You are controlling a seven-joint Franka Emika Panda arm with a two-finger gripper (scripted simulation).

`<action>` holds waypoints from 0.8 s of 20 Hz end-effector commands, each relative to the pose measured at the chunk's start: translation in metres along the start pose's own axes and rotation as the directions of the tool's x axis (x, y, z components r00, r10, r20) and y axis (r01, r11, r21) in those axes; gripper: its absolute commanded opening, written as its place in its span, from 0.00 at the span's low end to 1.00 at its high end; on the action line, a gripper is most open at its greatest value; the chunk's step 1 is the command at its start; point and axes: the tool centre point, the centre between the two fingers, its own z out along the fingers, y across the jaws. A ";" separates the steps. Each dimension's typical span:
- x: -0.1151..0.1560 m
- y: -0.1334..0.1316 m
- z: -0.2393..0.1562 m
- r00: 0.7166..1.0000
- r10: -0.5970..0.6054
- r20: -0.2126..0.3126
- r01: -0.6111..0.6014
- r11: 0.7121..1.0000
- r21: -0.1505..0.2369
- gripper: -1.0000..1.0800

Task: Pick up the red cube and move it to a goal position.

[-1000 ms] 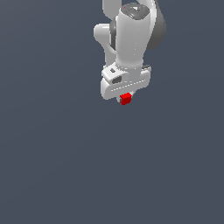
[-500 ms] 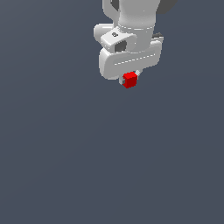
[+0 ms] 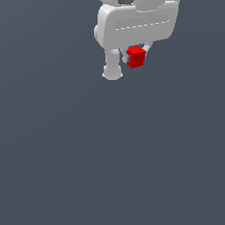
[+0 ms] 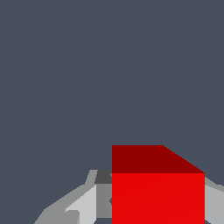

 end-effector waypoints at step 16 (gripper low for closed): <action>0.010 0.002 -0.051 1.000 0.001 0.001 -0.001 1.000 0.000 0.00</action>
